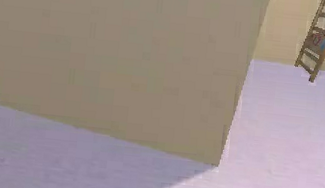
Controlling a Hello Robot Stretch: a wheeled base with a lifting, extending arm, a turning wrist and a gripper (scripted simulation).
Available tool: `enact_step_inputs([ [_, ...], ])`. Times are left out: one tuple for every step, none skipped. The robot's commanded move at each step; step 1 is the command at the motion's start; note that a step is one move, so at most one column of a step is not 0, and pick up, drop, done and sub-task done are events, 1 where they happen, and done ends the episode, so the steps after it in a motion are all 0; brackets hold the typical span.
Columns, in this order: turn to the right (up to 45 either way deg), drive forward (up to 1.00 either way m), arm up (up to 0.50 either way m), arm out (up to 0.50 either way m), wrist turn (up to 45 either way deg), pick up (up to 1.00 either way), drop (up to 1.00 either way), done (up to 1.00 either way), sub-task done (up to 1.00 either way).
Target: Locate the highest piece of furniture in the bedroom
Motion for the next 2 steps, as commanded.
enact_step_inputs([
  [12.0, 0.00, 0.00, 0.00, 0.0, 0.00, 0.00, 0.00, 0.00],
  [0.0, 0.05, 0.00, 0.00, 0.0, 0.00, 0.00, 0.00, 0.00],
])
